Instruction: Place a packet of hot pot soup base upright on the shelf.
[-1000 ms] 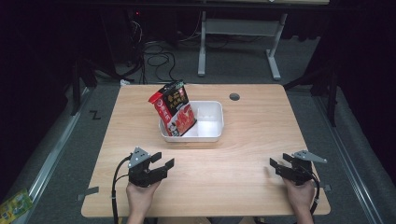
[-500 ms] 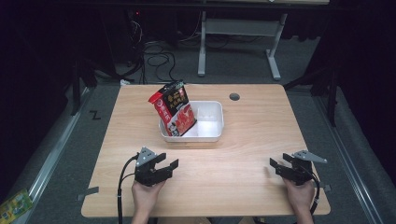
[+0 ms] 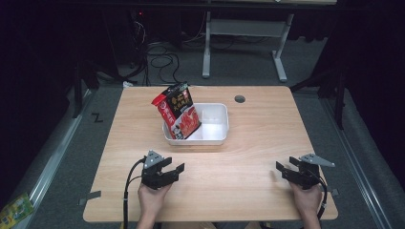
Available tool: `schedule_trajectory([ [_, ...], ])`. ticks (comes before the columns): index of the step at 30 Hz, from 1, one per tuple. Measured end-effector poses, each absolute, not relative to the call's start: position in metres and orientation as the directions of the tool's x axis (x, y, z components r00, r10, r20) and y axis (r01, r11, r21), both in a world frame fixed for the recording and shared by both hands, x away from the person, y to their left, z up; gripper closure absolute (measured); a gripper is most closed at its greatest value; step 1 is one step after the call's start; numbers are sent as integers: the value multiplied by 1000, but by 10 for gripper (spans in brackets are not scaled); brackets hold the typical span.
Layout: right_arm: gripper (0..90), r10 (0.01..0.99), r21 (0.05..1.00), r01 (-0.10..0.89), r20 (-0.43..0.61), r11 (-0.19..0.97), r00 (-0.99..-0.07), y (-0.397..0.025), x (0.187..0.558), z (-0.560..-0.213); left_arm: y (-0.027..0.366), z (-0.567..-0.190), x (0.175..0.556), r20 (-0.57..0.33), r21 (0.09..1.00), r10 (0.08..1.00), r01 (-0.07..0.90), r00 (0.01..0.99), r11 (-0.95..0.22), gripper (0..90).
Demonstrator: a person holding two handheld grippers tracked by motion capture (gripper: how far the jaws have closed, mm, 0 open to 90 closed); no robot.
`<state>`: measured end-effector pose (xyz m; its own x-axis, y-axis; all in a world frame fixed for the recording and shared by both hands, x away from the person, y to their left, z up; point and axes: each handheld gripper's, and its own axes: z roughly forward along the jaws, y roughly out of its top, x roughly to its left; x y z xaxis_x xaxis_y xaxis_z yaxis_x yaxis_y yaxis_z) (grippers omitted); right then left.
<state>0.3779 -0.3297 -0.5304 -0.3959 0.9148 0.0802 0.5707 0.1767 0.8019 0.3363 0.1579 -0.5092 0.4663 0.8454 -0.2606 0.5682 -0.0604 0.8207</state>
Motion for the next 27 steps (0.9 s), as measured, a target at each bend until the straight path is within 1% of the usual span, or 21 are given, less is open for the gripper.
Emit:
schedule_trajectory([
  [5,339,916,800,575,86,171,-392,-330,378,-530,156,-511,339,-232,824,853,561,468,-84,396],
  [27,339,915,802,571,80,177,-396,-330,378,-530,152,-524,350,-197,818,875,566,442,-101,391],
])
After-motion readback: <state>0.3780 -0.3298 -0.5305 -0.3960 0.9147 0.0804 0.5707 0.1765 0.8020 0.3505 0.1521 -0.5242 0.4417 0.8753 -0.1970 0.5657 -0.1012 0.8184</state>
